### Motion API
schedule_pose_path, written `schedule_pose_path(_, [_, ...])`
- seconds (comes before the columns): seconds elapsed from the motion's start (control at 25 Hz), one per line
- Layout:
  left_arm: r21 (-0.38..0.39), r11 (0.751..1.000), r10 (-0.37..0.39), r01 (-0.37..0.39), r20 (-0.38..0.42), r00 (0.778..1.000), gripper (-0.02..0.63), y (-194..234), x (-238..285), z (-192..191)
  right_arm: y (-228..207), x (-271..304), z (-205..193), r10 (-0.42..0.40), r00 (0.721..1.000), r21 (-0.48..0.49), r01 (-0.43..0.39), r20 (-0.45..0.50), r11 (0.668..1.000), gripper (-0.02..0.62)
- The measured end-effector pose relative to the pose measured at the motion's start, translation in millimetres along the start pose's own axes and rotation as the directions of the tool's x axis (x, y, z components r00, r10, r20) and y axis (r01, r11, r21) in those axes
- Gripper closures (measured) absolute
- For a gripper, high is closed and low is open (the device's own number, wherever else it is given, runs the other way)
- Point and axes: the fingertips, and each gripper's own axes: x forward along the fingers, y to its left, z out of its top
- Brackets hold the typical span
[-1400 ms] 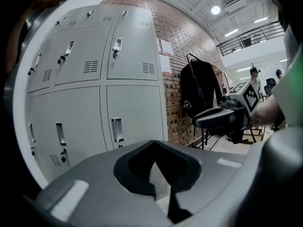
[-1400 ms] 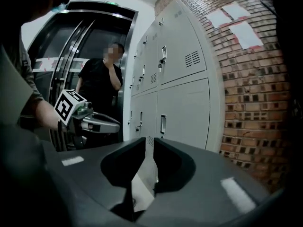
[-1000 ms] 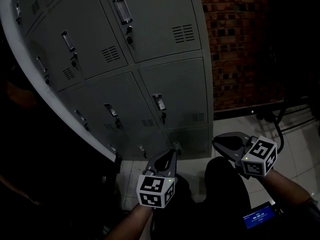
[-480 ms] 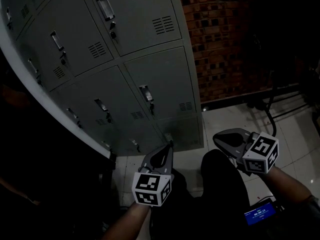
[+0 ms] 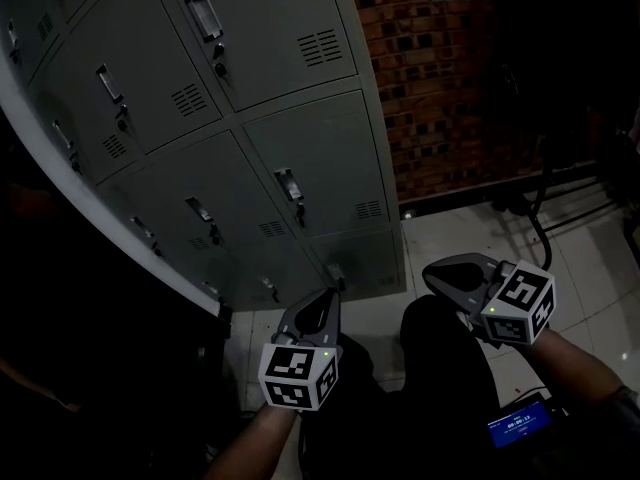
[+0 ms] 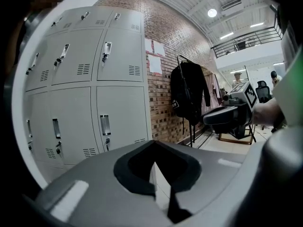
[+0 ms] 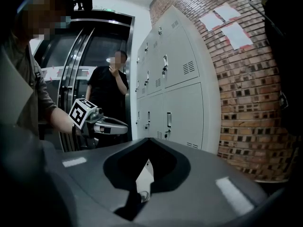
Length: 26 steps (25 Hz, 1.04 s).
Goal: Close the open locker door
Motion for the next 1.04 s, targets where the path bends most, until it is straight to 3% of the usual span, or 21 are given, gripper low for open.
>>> schedule_pose_path(1.04, [-0.015, 1.0, 0.007, -0.006, 0.016, 1.0, 0.606, 8, 8, -5, -11, 12, -10, 0.0, 1.0, -0.004, 0.0, -0.002, 1.0, 0.589])
